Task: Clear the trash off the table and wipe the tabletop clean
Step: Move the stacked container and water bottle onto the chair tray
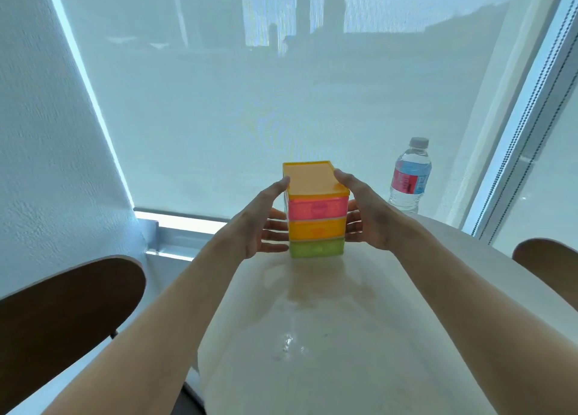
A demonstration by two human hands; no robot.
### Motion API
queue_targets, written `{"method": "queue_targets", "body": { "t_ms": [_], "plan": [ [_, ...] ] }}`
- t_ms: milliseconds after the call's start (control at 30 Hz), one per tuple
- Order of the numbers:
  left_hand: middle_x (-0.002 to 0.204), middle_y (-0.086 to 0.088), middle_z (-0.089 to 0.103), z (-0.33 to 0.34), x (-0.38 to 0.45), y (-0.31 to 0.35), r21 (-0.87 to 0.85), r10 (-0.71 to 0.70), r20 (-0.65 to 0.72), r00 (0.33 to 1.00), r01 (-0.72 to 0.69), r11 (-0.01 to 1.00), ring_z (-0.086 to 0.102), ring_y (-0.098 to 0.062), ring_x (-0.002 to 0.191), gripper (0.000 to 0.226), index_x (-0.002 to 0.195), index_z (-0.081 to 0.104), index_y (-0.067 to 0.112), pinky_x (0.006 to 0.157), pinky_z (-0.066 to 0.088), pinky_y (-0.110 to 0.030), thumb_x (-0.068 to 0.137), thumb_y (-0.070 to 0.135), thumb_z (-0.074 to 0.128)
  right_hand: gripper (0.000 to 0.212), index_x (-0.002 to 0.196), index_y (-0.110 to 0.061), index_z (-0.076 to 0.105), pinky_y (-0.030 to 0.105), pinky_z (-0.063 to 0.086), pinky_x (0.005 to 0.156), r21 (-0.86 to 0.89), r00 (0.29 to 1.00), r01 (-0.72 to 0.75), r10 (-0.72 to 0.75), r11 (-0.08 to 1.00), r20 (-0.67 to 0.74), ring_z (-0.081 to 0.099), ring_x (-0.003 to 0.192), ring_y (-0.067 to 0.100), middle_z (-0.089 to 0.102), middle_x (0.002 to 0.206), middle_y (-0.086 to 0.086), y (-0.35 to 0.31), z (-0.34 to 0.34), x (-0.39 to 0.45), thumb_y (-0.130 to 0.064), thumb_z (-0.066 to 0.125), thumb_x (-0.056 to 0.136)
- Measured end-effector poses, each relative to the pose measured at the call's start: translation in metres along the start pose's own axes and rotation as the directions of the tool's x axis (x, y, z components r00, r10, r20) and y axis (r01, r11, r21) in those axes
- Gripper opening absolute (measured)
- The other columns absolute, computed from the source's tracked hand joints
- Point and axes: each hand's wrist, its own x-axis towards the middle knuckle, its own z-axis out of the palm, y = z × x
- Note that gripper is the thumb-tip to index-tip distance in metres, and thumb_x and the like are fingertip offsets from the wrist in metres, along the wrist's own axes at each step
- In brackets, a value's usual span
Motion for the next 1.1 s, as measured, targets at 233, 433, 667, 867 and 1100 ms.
{"method": "queue_targets", "body": {
  "t_ms": [233, 433, 667, 867, 1100],
  "plan": [
    [0.101, -0.014, 0.074, -0.044, -0.036, 0.002, 0.019, 0.053, -0.053, 0.997, -0.052, 0.998, 0.073, -0.026, 0.091, 0.093, 0.116, 0.063, 0.004, 0.079, 0.060, -0.041, 0.067, 0.083, 0.057, 0.063, 0.092, -0.010, 0.062, 0.040, 0.051, 0.091, -0.017, 0.996, 0.084, -0.083, 0.996, 0.045, 0.061, 0.083, 0.026, 0.063, 0.085, 0.011, -0.018, 0.046, -0.027, -0.070, 0.044, 0.089],
    [0.101, -0.013, 0.074, -0.096, -0.084, -0.004, 0.021, 0.082, -0.120, 0.989, -0.080, 0.997, 0.073, -0.026, 0.092, 0.093, 0.117, 0.063, 0.007, 0.081, 0.059, -0.042, 0.066, 0.084, 0.056, 0.067, 0.095, -0.009, 0.064, 0.040, 0.051, 0.091, -0.031, 0.988, 0.114, -0.110, 0.993, 0.105, 0.062, 0.084, 0.026, 0.064, 0.087, 0.012, -0.027, 0.104, -0.053, -0.072, 0.044, 0.087],
    [0.103, -0.013, 0.073, -0.162, -0.145, -0.022, 0.011, 0.097, -0.219, 0.971, -0.097, 0.995, 0.071, -0.027, 0.097, 0.090, 0.116, 0.062, 0.009, 0.086, 0.057, -0.044, 0.069, 0.085, 0.053, 0.062, 0.093, -0.013, 0.063, 0.040, 0.052, 0.091, -0.040, 0.970, 0.144, -0.133, 0.989, 0.204, 0.063, 0.084, 0.025, 0.064, 0.092, 0.012, -0.034, 0.184, -0.084, -0.071, 0.043, 0.089],
    [0.101, -0.014, 0.071, -0.215, -0.199, -0.047, -0.030, 0.111, -0.297, 0.949, -0.125, 0.992, 0.070, -0.027, 0.095, 0.078, 0.109, 0.065, 0.011, 0.085, 0.057, -0.042, 0.075, 0.080, 0.050, 0.060, 0.096, -0.013, 0.062, 0.043, 0.050, 0.096, -0.061, 0.946, 0.152, -0.127, 0.987, 0.299, 0.062, 0.085, 0.025, 0.063, 0.090, 0.012, -0.032, 0.256, -0.100, -0.069, 0.042, 0.091],
    [0.096, -0.013, 0.069, -0.273, -0.249, -0.094, -0.082, 0.063, -0.406, 0.912, -0.105, 0.991, 0.069, -0.026, 0.089, 0.075, 0.109, 0.063, 0.011, 0.078, 0.058, -0.038, 0.077, 0.078, 0.050, 0.063, 0.105, -0.010, 0.064, 0.046, 0.049, 0.101, -0.073, 0.906, 0.110, -0.070, 0.991, 0.417, 0.065, 0.104, 0.034, 0.067, 0.105, 0.019, -0.006, 0.342, -0.110, -0.068, 0.046, 0.089]
  ]
}}
